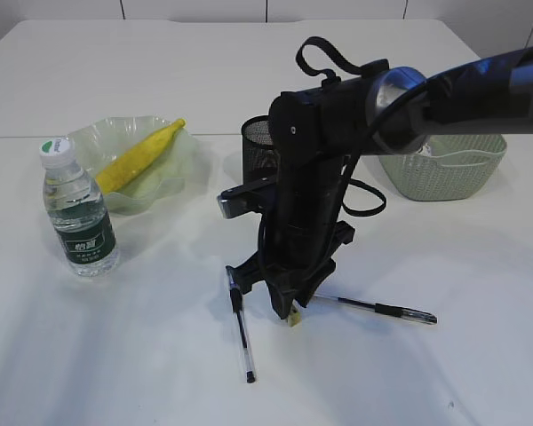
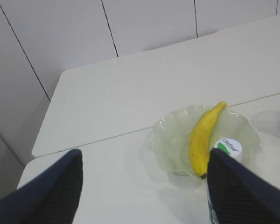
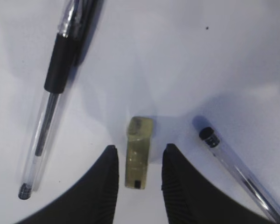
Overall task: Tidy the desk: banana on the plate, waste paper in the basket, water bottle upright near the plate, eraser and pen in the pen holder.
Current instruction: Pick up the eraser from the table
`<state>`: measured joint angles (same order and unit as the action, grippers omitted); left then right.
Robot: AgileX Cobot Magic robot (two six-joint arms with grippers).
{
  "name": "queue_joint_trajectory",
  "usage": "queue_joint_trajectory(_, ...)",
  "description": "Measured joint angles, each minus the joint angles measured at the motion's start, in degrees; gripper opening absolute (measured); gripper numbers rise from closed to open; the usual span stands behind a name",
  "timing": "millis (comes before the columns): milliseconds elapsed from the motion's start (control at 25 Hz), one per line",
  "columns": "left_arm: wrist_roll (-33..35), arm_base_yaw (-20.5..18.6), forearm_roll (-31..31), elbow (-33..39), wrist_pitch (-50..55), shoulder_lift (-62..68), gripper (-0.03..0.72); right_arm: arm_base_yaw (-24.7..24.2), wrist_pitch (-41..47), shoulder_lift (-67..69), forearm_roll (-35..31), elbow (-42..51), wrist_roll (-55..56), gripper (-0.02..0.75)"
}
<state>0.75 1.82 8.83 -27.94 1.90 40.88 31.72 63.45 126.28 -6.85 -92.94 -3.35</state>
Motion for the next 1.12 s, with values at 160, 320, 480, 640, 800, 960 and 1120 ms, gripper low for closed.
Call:
queue_joint_trajectory(160,0.1,0.0,0.0,0.0,0.0,0.0,0.592,0.0,0.0,0.0,-0.1,0.0,0.0,0.241)
queue_joint_trajectory(320,0.1,0.0,0.0,0.0,0.0,0.0,0.592,0.0,0.0,0.0,-0.1,0.0,0.0,0.241)
queue_joint_trajectory(480,0.1,0.0,0.0,0.0,0.0,0.0,0.592,0.0,0.0,0.2,-0.1,0.0,0.0,0.227)
queue_joint_trajectory(640,0.1,0.0,0.0,0.0,0.0,0.0,0.592,0.0,0.0,0.6,-0.2,0.0,0.0,0.212)
queue_joint_trajectory(800,0.1,0.0,0.0,0.0,0.0,0.0,0.591,0.0,-0.1,0.8,-0.2,0.0,0.0,0.209)
queue_joint_trajectory(960,0.1,0.0,0.0,0.0,0.0,0.0,0.591,0.0,-0.5,0.8,-0.2,-0.1,0.0,0.209)
queue_joint_trajectory(1120,0.1,0.0,0.0,0.0,0.0,0.0,0.591,0.0,-0.7,0.8,-0.2,-0.1,0.0,0.209)
